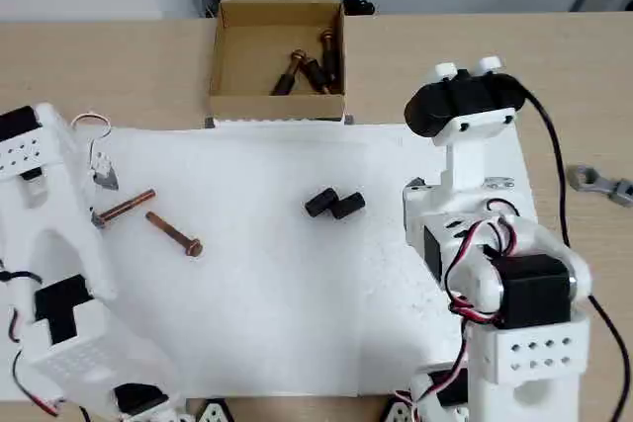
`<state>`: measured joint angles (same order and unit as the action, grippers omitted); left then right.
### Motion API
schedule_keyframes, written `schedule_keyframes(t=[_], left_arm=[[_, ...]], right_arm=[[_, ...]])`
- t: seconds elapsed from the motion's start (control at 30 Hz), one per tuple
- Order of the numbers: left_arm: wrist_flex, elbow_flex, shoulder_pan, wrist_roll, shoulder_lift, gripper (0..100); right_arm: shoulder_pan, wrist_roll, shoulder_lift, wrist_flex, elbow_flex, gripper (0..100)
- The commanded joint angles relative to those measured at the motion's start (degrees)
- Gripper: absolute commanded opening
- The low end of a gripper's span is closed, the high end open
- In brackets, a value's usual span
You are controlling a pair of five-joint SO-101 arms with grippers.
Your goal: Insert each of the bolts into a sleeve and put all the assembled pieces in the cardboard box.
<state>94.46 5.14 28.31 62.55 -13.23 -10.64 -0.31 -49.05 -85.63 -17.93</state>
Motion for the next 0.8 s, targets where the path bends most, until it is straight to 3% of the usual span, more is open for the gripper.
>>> schedule_keyframes(t=[0.0,0.23,0.77], left_arm=[[-2.37,-0.13,0.18,0.53,-0.35,19],[-6.42,-0.04,1.49,6.77,-8.97,19],[-14.07,-0.04,1.49,7.38,-19.69,19]], right_arm=[[0.48,-0.53,-0.84,1.19,0.09,16.6],[0.48,-0.53,-0.84,1.19,0.09,16.6],[0.48,-0.53,-0.4,1.19,0.09,16.6]])
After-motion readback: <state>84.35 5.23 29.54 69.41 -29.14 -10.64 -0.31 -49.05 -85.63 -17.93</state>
